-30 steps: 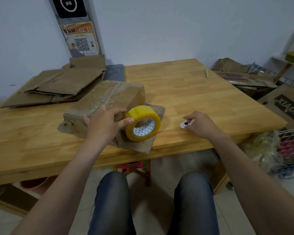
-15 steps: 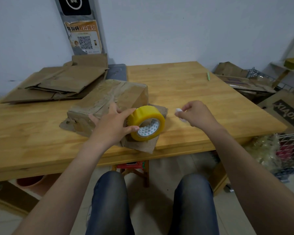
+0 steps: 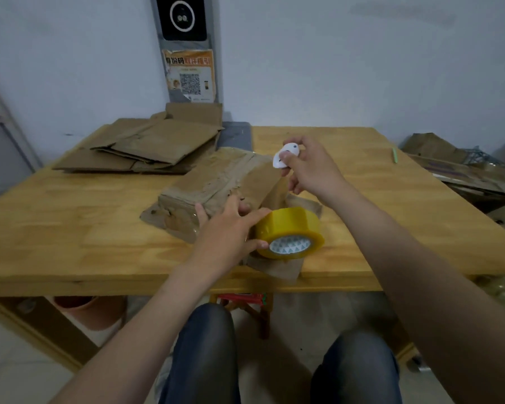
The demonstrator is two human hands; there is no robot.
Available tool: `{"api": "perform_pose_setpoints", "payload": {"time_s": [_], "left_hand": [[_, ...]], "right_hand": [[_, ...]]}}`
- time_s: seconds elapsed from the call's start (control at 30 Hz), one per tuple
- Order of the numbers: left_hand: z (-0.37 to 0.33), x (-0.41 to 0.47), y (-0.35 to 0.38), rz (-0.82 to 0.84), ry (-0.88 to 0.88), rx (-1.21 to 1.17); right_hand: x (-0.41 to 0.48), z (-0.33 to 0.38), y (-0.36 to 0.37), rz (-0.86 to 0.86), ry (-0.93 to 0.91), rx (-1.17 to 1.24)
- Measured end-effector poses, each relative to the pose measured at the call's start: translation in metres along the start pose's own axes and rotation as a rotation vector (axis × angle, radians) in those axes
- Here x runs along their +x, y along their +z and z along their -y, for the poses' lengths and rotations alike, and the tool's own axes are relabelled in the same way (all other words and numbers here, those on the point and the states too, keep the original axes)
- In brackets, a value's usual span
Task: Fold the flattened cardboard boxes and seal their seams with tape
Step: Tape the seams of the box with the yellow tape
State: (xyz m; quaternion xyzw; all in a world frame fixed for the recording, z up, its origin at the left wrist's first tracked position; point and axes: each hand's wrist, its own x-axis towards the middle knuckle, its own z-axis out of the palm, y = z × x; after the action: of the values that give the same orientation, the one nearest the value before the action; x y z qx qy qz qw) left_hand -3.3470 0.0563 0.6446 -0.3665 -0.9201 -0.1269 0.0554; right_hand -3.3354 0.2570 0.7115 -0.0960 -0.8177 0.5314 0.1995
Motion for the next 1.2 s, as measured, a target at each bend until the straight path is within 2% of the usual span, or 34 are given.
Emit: {"api": "perform_pose_setpoints", "payload": {"time_s": [0.17,0.37,0.53,0.67,0.83,0.97,1.1,1.2], "left_hand": [[0.008,-0.005,0.003,-0.037,0.025,-0.019],[0.015,-0.006,0.007,-0.041,0.030,-0.035],[0.011,0.003,-0.004,0.031,-0.061,-0.105],[0.004,0.006,-0.006,0.046,-0.131,-0.093],[0.004,0.002,-0.003,0.030,-0.112,-0.093],[0.001,0.003,-0.005,0.020,-0.109,-0.089],[0.000,-0.001,-0.009,0.018,-0.089,-0.078],[0.000,-0.010,-0.012,0.027,-0.058,-0.057]], "right_hand": [[0.003,-0.015,0.024,0.125,-0.029,-0.135],[0.020,-0.034,0.024,0.051,-0.105,-0.087],[0.048,-0.040,0.031,0.101,-0.154,-0.241],[0.076,-0.052,0.043,0.169,-0.135,-0.321],[0.095,-0.043,0.049,0.306,-0.163,-0.434],[0.112,-0.045,0.043,0.279,-0.101,-0.550],[0.106,-0.044,0.035,0.294,-0.097,-0.507],[0.093,-0.049,0.021,0.259,-0.021,-0.416]]}}
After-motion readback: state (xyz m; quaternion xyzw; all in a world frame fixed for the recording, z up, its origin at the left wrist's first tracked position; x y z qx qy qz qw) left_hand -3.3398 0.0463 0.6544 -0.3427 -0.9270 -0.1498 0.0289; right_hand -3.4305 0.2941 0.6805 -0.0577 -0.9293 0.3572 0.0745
